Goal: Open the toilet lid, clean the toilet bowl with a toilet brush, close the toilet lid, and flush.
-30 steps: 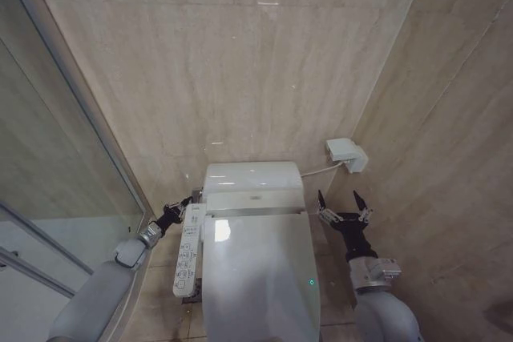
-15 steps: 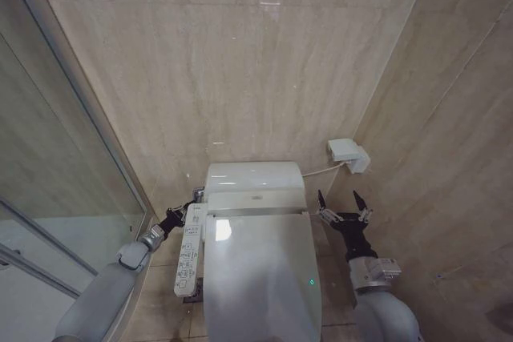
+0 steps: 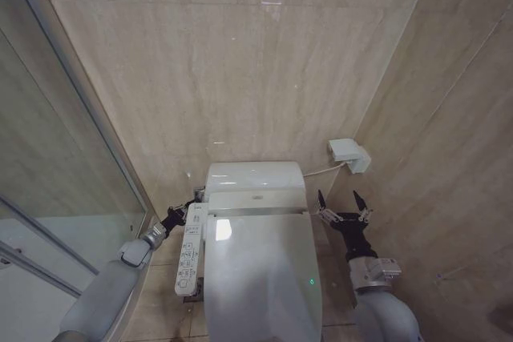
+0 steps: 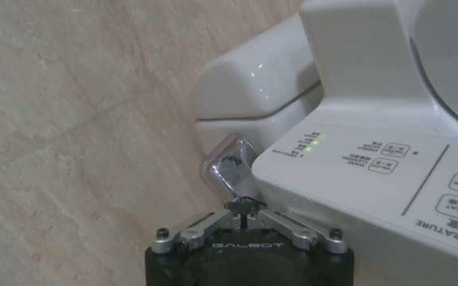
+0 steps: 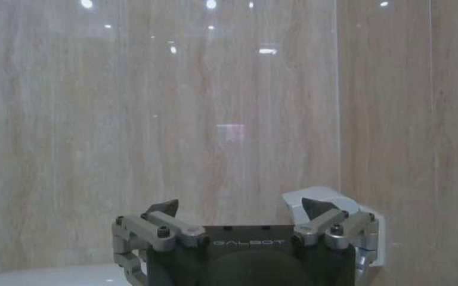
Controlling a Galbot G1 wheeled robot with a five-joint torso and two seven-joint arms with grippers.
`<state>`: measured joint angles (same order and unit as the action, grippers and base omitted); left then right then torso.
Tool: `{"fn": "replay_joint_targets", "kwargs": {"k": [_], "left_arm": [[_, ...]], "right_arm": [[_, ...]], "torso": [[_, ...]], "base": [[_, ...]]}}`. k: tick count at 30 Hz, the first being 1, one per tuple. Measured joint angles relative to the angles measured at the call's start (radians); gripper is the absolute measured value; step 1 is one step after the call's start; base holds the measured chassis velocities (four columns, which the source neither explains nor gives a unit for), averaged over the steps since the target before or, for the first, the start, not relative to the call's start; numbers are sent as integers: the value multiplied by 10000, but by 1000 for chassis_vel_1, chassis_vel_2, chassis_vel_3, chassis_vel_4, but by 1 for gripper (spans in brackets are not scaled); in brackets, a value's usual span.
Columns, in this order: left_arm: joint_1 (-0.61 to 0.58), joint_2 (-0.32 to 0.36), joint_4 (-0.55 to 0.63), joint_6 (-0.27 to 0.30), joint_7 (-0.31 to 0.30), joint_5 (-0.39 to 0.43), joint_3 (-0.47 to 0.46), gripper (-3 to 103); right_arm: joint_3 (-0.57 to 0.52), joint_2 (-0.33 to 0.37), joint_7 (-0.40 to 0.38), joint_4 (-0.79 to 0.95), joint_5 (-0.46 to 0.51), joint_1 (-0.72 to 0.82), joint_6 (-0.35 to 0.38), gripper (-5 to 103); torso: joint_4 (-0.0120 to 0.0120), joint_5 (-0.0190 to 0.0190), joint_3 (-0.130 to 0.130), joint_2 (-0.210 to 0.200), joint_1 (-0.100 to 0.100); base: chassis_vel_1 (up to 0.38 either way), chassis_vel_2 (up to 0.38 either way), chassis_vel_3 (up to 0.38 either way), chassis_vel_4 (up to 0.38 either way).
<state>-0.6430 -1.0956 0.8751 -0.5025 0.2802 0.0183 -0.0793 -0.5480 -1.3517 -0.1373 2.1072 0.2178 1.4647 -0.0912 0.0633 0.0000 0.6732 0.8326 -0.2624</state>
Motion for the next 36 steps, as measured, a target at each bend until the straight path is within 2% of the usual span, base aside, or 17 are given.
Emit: {"fn": "replay_joint_targets", "kwargs": {"k": [36], "left_arm": [[-216, 87, 246, 37, 24, 16, -150, 0]], "right_arm": [[0, 0, 0, 0, 0, 0, 0, 100]], "torso": [[5, 0, -2, 0, 1]], "base": [[0, 0, 0, 0]]}}
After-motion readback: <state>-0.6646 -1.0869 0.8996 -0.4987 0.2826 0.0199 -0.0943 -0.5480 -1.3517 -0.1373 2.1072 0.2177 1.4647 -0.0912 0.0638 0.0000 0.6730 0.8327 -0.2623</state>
